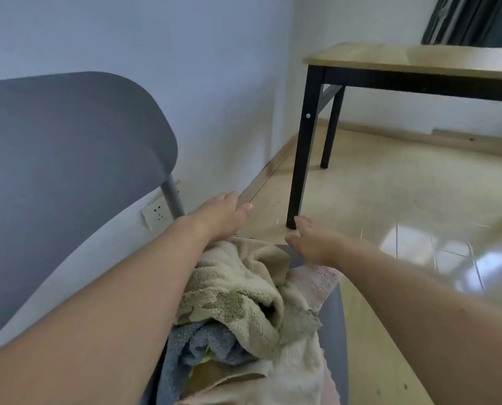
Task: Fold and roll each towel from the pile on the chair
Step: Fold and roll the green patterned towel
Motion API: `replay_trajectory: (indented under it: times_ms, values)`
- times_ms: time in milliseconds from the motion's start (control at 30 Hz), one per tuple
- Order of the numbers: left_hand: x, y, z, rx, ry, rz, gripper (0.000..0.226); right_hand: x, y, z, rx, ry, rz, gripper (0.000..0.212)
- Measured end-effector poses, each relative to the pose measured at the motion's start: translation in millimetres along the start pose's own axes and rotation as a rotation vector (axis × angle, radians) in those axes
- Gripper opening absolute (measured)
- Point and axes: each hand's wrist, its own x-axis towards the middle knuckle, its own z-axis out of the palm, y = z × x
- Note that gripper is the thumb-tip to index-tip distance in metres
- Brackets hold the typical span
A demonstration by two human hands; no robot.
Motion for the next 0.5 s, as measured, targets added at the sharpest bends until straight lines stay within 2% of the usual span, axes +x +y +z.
replay_trajectory:
  times_ms: [200, 367, 500]
  values:
    - [-1.5, -6.0, 13.4, 0.039, -0.016, -0.015, 0.063, 5.8, 5.0, 21.1, 0.107, 0.007, -0.028, 0.048]
    - [-19.3, 6.6, -0.8, 0.023, -0.021, 0.039, 0.059, 4.0, 0.2, 17.9, 0.165, 0.034, -0.051, 0.030]
    - [-59.2, 14.9, -14.4, 0.007, 0.010, 0.118, 0.040, -26.4, -7.4, 14.3, 0.175, 0.092, -0.065, 0.050]
